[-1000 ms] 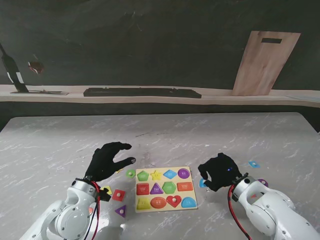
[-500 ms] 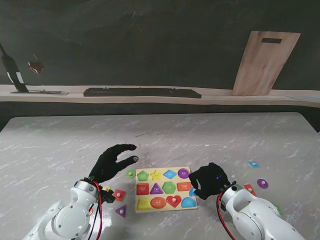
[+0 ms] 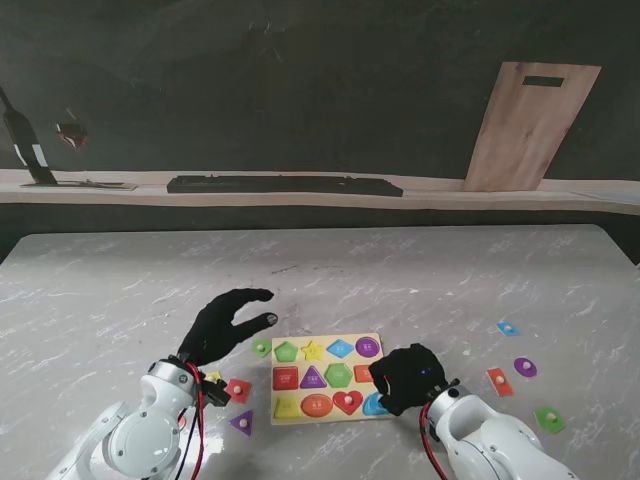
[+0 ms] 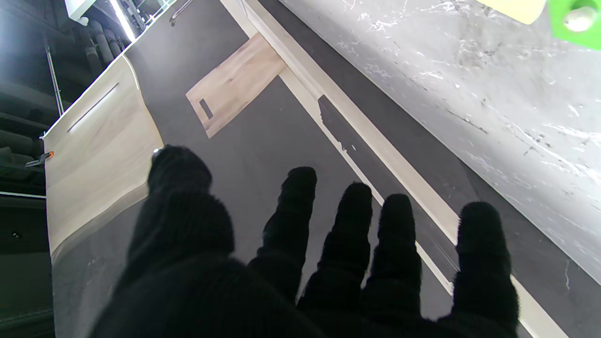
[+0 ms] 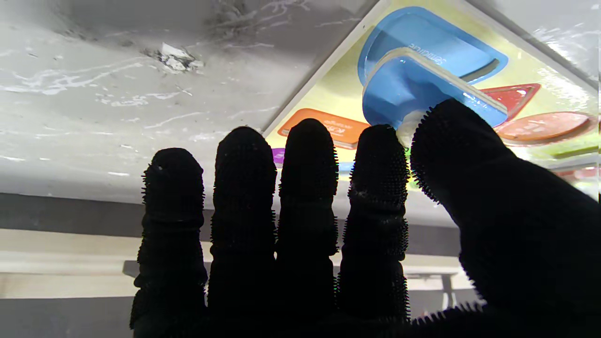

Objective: Fit puzzle pieces into a puzzle board

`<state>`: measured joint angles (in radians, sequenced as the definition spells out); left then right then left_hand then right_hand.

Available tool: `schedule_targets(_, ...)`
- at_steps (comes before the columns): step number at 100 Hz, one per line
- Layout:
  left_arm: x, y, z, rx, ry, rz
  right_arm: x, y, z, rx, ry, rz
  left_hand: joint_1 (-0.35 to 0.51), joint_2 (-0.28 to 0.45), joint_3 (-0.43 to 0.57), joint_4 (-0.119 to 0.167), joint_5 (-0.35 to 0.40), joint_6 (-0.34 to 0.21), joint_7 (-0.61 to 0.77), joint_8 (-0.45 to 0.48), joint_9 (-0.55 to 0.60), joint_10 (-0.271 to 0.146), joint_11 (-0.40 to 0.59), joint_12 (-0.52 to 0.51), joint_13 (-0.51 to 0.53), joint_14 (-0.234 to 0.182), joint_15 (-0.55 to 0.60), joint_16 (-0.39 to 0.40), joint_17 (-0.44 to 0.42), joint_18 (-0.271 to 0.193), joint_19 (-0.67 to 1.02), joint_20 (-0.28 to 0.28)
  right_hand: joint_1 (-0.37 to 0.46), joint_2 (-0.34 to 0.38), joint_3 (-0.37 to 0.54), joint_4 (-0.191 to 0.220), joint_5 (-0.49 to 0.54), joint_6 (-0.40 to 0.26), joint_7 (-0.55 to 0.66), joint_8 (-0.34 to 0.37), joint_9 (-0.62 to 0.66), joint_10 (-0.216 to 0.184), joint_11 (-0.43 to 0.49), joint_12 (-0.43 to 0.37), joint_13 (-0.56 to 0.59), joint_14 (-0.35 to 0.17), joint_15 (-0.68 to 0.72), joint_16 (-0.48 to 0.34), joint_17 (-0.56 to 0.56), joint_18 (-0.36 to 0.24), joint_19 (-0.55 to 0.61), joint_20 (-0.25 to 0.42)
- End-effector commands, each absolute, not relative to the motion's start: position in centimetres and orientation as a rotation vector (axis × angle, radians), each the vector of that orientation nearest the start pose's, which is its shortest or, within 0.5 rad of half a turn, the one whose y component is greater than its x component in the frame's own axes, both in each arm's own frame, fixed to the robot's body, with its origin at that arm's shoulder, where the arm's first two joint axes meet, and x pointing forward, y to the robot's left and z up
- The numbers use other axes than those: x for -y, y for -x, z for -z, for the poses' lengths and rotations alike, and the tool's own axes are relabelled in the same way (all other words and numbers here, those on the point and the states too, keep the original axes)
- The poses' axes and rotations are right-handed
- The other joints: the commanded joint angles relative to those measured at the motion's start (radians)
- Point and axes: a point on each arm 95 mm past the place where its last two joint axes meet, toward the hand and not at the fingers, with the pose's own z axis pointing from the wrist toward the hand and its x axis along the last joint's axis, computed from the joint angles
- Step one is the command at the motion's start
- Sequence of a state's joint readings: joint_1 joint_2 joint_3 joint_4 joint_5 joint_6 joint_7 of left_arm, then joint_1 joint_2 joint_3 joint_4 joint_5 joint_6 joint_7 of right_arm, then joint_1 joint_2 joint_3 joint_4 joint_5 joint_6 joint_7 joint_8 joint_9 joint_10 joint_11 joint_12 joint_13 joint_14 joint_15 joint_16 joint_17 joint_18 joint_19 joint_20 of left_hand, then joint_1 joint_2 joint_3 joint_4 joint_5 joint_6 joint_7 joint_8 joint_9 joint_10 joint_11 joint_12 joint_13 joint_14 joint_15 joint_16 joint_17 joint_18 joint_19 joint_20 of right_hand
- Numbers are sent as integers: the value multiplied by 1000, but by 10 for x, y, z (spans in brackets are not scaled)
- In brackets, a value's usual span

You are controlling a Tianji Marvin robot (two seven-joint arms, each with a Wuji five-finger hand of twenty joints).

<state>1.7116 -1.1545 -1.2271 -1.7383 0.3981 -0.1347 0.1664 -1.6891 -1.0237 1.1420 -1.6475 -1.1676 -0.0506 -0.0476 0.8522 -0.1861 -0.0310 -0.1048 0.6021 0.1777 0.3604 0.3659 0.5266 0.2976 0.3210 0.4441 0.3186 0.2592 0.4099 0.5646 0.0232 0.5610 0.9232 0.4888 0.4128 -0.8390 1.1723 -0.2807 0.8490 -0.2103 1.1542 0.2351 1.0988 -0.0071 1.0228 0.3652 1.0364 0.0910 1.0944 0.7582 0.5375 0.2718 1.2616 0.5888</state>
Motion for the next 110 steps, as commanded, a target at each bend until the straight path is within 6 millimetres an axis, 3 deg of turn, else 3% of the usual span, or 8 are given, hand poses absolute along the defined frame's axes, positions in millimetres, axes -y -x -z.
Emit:
schedule_targets(1,33,-357,307,-986,1669,2111,-23,-342,366,-1744,-1036,-1400,4,29,-7,32,-7,-11,-17,-10,11,-1,-25,-6,12,7,-30,3,-3,-172,-7,-15,65,-21,68,29,66,-20,32,2,37,47,30,8,34,20,36,12,6,47,44,29)
schedule_targets(110,33,-358,309,-1002,1667,2099,-25,-349,385,-1785,-1103,-1299,4,32,-9,32,-7,-13,-19,-9,10,-4,-25,-7,12,5,-31,3,-2,-171,-9,-12,61,-21,69,31,66,-16,27,5,36,50,37,8,35,25,53,6,4,52,61,33)
